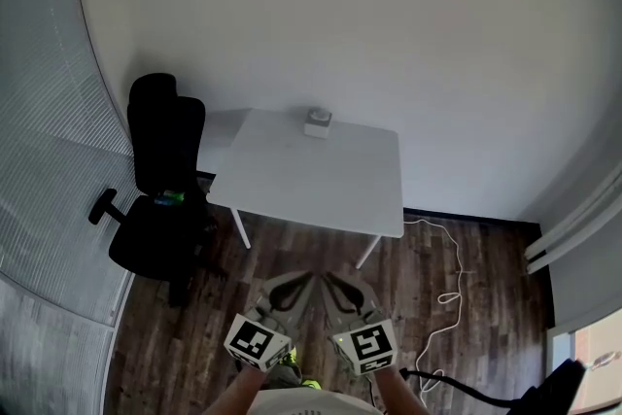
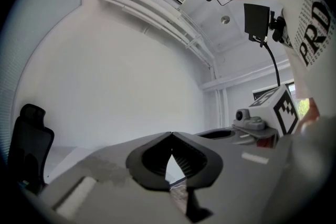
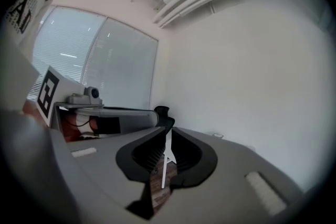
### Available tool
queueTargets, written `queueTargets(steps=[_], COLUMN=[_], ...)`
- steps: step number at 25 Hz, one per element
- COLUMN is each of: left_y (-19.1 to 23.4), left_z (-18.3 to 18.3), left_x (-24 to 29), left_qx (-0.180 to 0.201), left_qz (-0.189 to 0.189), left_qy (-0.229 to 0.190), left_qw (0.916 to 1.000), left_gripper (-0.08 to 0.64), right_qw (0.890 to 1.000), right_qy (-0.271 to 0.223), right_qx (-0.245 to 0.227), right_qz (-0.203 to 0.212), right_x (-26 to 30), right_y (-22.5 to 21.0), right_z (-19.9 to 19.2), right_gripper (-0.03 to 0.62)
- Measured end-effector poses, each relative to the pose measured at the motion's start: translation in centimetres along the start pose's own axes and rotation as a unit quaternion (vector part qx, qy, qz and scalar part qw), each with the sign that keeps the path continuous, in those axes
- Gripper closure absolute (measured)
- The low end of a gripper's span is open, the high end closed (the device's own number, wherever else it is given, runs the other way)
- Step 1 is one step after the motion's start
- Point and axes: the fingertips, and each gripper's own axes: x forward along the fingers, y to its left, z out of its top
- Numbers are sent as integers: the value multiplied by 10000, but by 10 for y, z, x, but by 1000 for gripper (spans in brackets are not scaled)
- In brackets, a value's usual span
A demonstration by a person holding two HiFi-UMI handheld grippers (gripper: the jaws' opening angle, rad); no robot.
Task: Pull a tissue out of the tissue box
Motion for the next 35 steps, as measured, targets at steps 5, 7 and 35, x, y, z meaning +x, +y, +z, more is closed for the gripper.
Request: queueTargets(steps=[5, 7, 35], left_y=[44, 58, 178], left_z=[6, 7, -23], left_x=[15, 20, 125], left_qx=[60, 57, -124], left_qz=[-125, -185, 115], left_qy=[63, 78, 252], left_qw=[9999, 9998, 9995], left_gripper=[569, 569, 569], right_qw=[9999, 9999, 9997], right_qy=[12, 12, 217], right_qx=[6, 36, 133], right_qz=[-114, -151, -23], right_x=[43, 57, 188], right_y=[-9, -12, -118], right_z=[6, 5, -10], right_gripper=[552, 552, 552])
